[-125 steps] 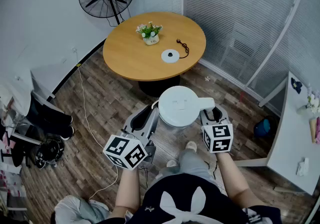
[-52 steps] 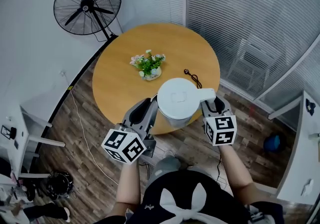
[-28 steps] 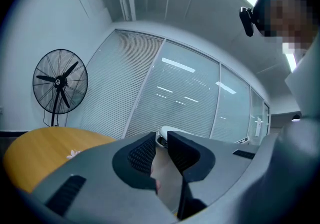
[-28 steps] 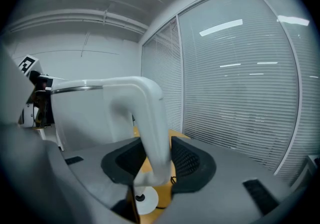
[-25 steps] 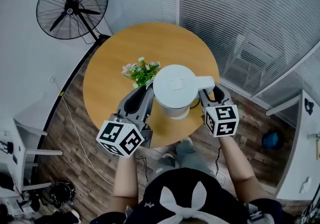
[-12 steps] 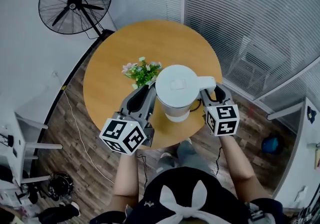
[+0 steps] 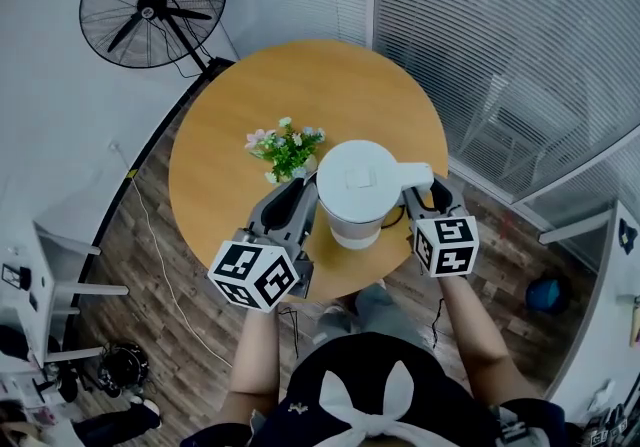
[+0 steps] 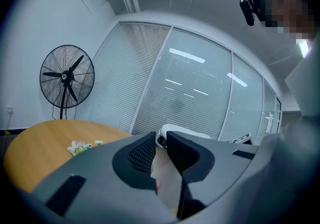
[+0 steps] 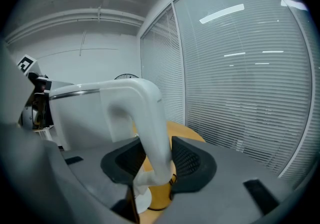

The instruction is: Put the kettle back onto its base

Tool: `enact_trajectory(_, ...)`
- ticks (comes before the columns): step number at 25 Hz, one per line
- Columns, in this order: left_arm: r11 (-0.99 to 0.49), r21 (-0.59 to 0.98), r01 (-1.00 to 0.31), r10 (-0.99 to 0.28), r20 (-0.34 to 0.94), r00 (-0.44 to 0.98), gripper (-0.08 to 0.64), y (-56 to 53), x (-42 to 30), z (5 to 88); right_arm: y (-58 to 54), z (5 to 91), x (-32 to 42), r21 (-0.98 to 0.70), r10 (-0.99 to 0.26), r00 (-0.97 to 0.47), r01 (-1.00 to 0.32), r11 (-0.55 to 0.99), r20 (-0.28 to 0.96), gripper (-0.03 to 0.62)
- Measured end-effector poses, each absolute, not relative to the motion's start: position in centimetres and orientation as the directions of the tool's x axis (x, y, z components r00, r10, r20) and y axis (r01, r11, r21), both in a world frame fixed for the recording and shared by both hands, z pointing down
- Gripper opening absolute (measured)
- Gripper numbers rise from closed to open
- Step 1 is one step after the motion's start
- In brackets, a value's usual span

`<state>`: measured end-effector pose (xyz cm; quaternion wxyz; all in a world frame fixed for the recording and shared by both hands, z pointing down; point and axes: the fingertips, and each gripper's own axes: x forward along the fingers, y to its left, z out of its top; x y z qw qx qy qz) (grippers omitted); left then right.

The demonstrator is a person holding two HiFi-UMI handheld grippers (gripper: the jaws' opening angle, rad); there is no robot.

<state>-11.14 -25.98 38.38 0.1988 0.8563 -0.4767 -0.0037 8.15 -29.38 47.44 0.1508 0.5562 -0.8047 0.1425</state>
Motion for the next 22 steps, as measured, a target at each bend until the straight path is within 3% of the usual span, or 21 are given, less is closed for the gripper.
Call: enact_trajectory(22, -0.381, 0.396, -0.835, -0.819, 0.276, 0.504, 0.075, -26.3, -12.4, 43.7, -29.2, 52.3, 7.1, -0.085, -0.797, -0.364, -0.925, 0.371, 0.481, 0.167)
